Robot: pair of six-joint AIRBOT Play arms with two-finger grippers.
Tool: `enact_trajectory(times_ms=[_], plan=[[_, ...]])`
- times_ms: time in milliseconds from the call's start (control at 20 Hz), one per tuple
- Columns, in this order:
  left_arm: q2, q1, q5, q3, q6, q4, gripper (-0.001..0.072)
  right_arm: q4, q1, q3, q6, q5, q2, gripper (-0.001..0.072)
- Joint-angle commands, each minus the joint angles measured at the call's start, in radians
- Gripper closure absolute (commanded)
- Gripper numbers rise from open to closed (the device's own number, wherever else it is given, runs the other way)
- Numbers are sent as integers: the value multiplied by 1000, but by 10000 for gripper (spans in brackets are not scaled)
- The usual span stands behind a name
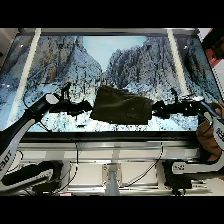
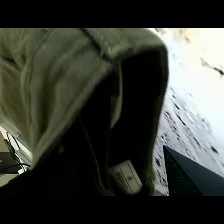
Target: Fold the clothes and pants, and hang the long-sleeved shirts on hangers.
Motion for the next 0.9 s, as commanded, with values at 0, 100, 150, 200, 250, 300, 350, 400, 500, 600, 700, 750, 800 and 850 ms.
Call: enact_trajectory(times_ms=[0, 100, 150, 200, 250, 300, 350, 400, 500, 600, 700, 750, 800, 850], plan=[[-1, 1, 6, 0, 0, 1, 15, 87, 87, -2, -14, -79, -51, 115], [-1, 1, 10, 0, 0, 1, 15, 109, 130, -2, -14, -119, -57, 116], [-1, 1, 10, 0, 0, 1, 15, 113, 148, -2, -14, -140, -57, 125], [-1, 1, 10, 0, 0, 1, 15, 113, 164, -2, -14, -159, -57, 128], [-1, 1, 10, 0, 0, 1, 15, 112, 174, -2, -14, -171, -57, 198], [-1, 1, 10, 0, 0, 1, 15, 112, 180, -2, -14, -175, -57, 265], [-1, 1, 10, 0, 0, 1, 15, 108, 183, -1, -15, -175, -57, 269], [-1, 1, 10, 0, 0, 1, 15, 89, 180, 4, -14, -169, -57, 266], [-1, 1, 9, 0, 0, 1, 15, 7, 153, 37, -14, -107, -56, 265], [-1, 1, 9, 0, 0, 1, 15, -73, 84, 92, -11, 26, -56, 265], [-1, 1, 9, 0, 0, 1, 15, -122, -8, 153, 9, 167, -55, 265], [-1, 1, 9, 0, 0, 1, 15, -137, -56, 175, 25, 220, -48, 265], [-1, 1, 9, 0, 0, 1, 15, -143, -107, 194, 38, 270, -35, 264], [-1, 1, 9, 0, 0, 1, 15, -142, -151, 210, 55, 320, -25, 260]])
